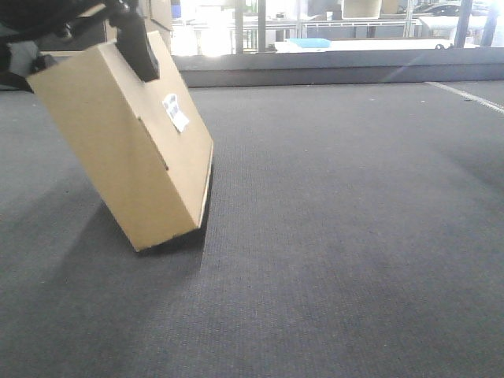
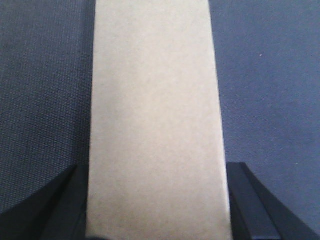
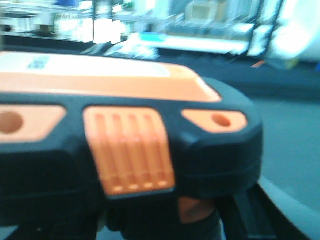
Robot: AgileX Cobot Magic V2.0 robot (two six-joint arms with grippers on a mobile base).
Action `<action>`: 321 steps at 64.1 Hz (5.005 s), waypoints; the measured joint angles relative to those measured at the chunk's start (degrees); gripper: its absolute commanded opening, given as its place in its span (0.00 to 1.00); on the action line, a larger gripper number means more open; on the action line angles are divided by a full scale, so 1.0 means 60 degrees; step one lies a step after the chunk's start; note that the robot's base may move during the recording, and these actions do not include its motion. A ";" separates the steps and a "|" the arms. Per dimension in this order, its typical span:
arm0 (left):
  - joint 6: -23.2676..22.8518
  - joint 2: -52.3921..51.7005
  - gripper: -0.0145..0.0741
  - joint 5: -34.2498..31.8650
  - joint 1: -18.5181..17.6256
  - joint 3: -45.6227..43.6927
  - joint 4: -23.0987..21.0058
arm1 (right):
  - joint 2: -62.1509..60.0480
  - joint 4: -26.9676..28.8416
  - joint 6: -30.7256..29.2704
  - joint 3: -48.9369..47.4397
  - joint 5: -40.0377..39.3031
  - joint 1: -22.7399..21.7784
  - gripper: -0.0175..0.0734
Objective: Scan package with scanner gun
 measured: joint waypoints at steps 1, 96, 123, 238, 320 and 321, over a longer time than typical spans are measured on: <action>0.0000 -0.0034 0.04 0.0000 0.0000 0.0000 -0.0021 | -0.0068 0.0229 -0.0305 0.0000 0.0000 0.0092 0.02; 0.1172 -0.0472 0.04 -0.0500 0.0000 0.0000 -0.1801 | -0.0172 0.6436 -0.6123 -0.0344 -0.1629 0.2469 0.02; 0.1460 -0.0499 0.04 0.0204 0.0597 0.0000 -0.0996 | -0.0135 0.3556 -0.2189 -0.0351 0.0115 0.2569 0.02; 0.2027 -0.0515 0.04 0.0302 0.0820 0.0000 -0.0950 | 0.3109 0.3365 0.1994 -0.0531 -0.2716 0.2240 0.72; 0.2175 -0.0536 0.04 0.0363 0.0820 0.0000 -0.0707 | 0.0029 0.1606 0.2011 0.1270 -0.0340 0.2240 0.69; 0.2175 -0.0535 0.04 0.0390 0.0820 0.0000 -0.0660 | -0.0156 0.1525 0.2011 0.1270 -0.0158 0.2240 0.67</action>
